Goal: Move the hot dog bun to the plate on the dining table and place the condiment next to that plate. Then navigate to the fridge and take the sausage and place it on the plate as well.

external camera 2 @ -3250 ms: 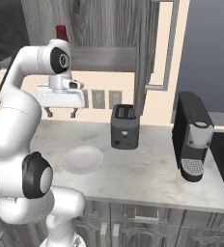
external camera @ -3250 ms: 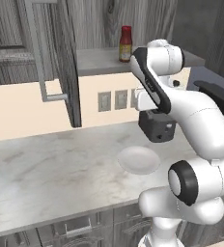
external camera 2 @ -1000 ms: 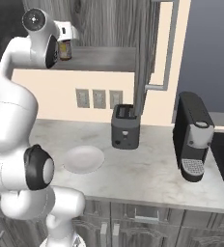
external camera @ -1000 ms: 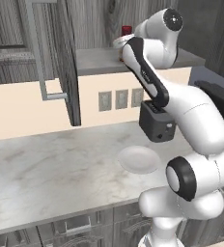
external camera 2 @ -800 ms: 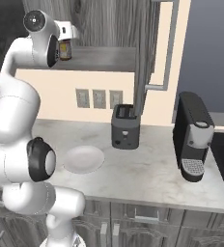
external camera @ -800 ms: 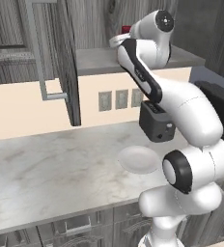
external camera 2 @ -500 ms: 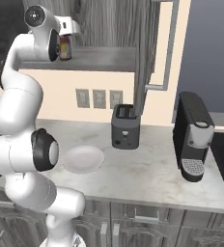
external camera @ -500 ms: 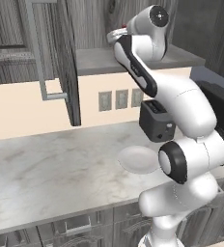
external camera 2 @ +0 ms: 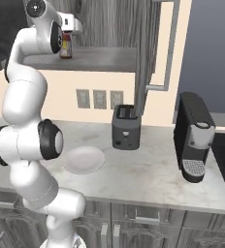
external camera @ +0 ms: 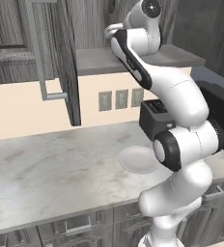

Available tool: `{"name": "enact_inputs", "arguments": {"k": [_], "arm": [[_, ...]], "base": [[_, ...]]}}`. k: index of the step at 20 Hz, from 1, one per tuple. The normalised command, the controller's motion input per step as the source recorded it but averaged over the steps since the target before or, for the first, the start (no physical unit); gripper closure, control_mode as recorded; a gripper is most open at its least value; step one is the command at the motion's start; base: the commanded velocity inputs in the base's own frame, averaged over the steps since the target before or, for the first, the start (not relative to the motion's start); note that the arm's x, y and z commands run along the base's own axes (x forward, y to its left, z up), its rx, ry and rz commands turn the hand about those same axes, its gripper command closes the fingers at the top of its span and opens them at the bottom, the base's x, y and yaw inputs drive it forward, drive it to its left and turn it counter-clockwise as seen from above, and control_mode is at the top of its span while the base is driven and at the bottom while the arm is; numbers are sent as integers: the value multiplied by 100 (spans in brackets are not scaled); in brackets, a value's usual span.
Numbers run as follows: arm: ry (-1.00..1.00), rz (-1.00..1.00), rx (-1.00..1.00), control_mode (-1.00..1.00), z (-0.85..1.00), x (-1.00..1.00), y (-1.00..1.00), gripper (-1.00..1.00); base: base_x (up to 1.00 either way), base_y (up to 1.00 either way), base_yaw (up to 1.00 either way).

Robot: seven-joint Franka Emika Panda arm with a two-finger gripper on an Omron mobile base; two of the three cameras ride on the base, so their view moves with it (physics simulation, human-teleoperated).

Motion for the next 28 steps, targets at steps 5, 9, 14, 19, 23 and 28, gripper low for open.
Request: {"name": "enact_inputs", "arguments": {"k": [5,9,14,19,23,28], "arm": [[0,-2,9,-100,0,-1,0,100],[-1,0,13,-100,1,-33,-3,100],[-10,0,14,-100,0,-80,-5,100],[-23,1,10,-100,0,-100,-48,100],[-2,7,0,-100,-14,-100,-59,100],[3,7,-1,-100,-23,-100,-27,100]], "base": [[0,0,0],[0,0,0],[0,0,0],[0,0,0],[0,0,0],[0,0,0]]}}
